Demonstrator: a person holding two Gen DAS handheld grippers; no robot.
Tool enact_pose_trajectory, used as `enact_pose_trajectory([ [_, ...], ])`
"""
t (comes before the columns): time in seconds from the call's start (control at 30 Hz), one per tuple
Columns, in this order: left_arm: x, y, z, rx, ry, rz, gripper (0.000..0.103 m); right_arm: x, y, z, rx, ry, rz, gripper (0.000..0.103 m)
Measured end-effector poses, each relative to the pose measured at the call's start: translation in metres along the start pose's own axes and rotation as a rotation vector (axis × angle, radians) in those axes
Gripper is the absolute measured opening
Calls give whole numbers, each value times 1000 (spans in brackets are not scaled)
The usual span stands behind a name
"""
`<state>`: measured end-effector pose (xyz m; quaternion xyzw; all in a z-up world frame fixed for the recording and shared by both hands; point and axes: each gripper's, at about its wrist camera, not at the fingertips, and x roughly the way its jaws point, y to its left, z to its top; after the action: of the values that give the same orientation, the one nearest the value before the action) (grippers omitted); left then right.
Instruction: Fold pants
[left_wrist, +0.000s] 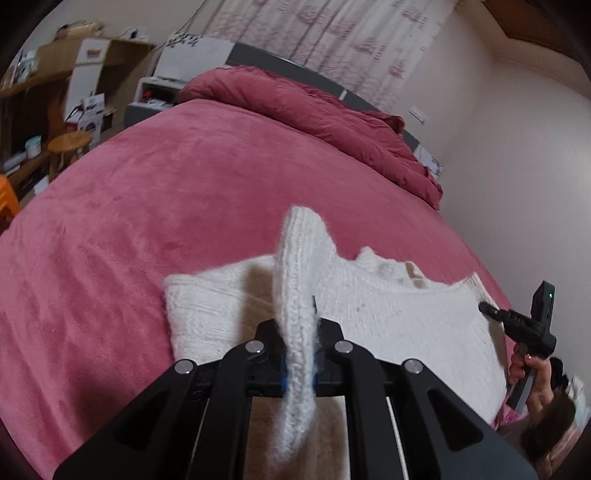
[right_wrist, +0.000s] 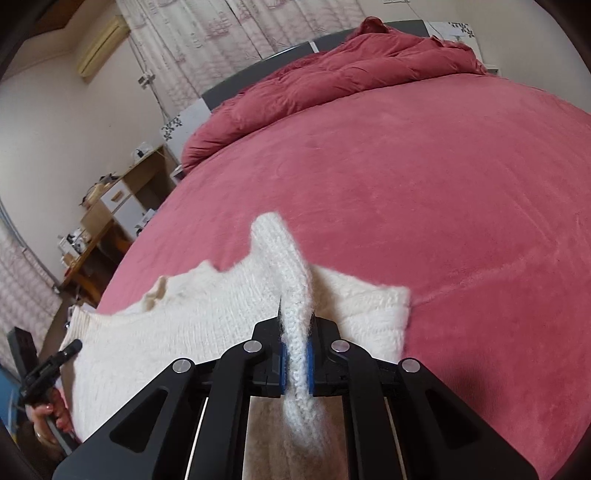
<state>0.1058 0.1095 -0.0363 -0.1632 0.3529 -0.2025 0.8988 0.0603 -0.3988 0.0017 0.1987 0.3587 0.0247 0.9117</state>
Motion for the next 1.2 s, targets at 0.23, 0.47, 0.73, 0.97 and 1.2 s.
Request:
enact_pose_trajectory([
  [0.23, 25, -1, -15, 79, 68, 116, 10, 29, -4, -7, -24, 92, -100, 6],
  [0.47, -6, -11, -23, 75, -3, 60, 51, 4, 5, -9, -80, 25, -127, 21],
  [0.73, -52, -56, -51, 246, -156, 73, 64, -44, 39, -26, -199, -121, -98, 40],
  [0.97, -15, -64, -60, 313, -14, 130, 67, 0, 58, -43, -307, 77, -103, 40],
  [1.2, -10, -47, -55, 236, 19, 125, 67, 23, 37, -33, -257, 110, -219, 38],
])
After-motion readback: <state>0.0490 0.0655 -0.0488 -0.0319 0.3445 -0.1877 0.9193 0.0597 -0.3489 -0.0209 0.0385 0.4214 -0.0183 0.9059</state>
